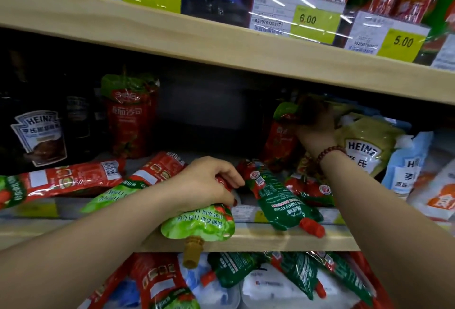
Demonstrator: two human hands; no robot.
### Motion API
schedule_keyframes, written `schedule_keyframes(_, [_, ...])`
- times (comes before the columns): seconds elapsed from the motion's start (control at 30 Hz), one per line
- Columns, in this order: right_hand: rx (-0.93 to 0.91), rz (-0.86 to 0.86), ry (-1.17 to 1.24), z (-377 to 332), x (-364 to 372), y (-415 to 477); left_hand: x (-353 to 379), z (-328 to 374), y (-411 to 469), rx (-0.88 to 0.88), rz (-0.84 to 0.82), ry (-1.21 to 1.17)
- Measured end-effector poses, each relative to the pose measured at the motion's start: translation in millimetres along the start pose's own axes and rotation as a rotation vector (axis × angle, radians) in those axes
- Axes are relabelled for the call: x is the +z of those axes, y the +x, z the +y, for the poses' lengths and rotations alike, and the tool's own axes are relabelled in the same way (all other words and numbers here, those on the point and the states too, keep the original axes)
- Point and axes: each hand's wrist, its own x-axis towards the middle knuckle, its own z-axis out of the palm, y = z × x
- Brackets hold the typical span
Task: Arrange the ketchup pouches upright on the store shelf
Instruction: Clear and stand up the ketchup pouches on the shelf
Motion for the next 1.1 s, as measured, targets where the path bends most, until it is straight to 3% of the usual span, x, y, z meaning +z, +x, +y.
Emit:
schedule_keyframes(0.33, [0.013, 0.140, -0.062, -3, -14, -33, -1, 0, -1, 0.005, 0.022, -0.034])
schedule_keyframes(0.6, [0.144, 0.094, 0.368, -21, -16, -44, -7, 9, 2, -0.017, -0.023, -0.168])
schedule_keyframes(0.8, [0.186, 0.132, 0.521, -35, -20, -49, -19, 7, 6, 0.008, 0.137, -0.323])
schedule_keyframes(1.1, [-0.119, 0.027, 0.581, -76, -35, -62, -32, 9, 19, 0.073, 0.264, -0.383])
